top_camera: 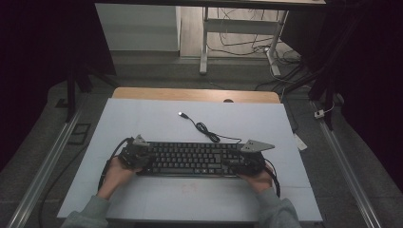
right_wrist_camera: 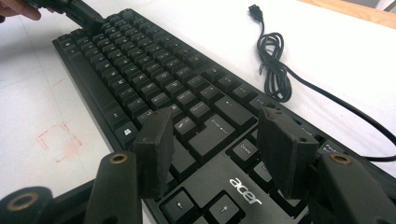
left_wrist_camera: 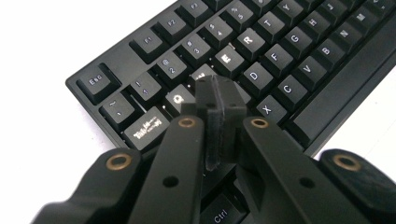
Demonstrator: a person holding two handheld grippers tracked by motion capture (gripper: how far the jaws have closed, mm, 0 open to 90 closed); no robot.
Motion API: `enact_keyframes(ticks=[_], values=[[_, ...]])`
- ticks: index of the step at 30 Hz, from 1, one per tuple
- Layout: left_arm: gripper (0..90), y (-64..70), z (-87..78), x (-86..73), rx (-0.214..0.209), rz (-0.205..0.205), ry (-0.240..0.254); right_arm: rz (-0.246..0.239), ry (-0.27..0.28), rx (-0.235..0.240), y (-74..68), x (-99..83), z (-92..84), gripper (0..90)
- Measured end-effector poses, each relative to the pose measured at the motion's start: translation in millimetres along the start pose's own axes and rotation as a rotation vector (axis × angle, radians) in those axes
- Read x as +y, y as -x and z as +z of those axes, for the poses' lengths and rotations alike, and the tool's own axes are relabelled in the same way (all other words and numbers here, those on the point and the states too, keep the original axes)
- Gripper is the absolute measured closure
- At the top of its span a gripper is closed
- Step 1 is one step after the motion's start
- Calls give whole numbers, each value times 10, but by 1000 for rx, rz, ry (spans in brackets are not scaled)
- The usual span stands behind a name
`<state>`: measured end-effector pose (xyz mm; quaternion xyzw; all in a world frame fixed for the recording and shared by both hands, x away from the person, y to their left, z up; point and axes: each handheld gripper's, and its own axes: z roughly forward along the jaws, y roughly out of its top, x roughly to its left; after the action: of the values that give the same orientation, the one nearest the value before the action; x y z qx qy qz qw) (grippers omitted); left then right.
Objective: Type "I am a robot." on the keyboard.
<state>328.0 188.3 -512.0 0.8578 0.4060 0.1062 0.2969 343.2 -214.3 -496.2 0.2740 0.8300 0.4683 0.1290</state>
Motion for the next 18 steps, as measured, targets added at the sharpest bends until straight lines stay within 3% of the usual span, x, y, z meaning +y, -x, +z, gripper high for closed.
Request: enact_keyframes(ticks=[12,18], values=[[891,7,24,-4,13,-5,0,-6,-6,-6,-10,2,3,464],[891,-7,-119,2,-14,-39,92,-5,-4,-3,-3,1,2,464]])
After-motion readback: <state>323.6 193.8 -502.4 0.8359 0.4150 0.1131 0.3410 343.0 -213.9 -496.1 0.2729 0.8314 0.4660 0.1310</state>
